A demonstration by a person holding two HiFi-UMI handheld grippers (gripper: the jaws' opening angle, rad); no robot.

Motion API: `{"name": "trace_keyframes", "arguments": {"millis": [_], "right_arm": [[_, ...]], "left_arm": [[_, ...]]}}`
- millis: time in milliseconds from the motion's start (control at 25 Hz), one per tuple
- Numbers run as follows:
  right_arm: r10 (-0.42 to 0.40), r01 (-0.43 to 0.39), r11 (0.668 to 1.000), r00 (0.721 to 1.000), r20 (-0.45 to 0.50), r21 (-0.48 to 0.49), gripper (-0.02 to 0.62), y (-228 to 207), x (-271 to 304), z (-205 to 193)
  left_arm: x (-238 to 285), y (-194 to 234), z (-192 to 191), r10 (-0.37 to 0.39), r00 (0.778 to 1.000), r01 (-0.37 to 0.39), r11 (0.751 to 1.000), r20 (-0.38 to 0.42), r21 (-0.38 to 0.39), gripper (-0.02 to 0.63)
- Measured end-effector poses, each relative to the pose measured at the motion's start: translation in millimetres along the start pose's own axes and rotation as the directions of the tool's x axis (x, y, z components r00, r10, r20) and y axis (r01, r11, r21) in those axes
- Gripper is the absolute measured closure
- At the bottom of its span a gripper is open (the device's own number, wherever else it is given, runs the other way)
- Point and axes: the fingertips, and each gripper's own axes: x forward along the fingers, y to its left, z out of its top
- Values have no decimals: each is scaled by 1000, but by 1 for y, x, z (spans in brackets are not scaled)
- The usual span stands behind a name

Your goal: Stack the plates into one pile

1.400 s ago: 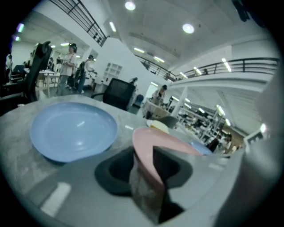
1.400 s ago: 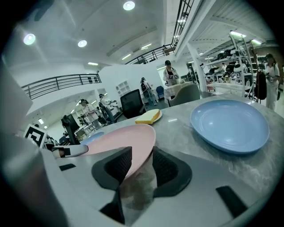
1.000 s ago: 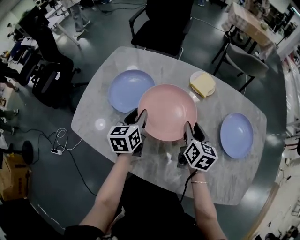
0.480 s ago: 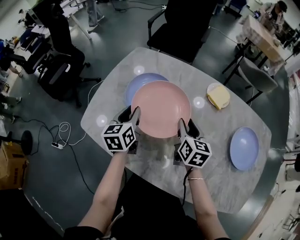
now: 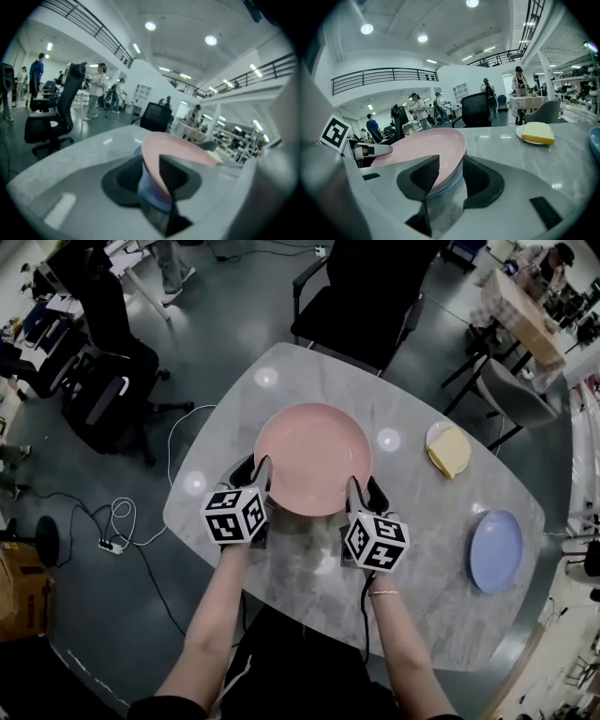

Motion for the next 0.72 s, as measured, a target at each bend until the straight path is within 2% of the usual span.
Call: {"name": "trace_keyframes", "arguments": {"millis": [360, 720], "right_arm": [[-65, 64, 997, 997, -36, -42, 457, -6, 32, -6], [-104, 99, 993, 992, -75, -64, 457, -12, 47, -21]], "left_arm": [[32, 16, -6, -8, 998, 10, 1000, -62, 23, 503], [44, 23, -19, 19, 994, -9, 995, -106, 94, 501]]}}
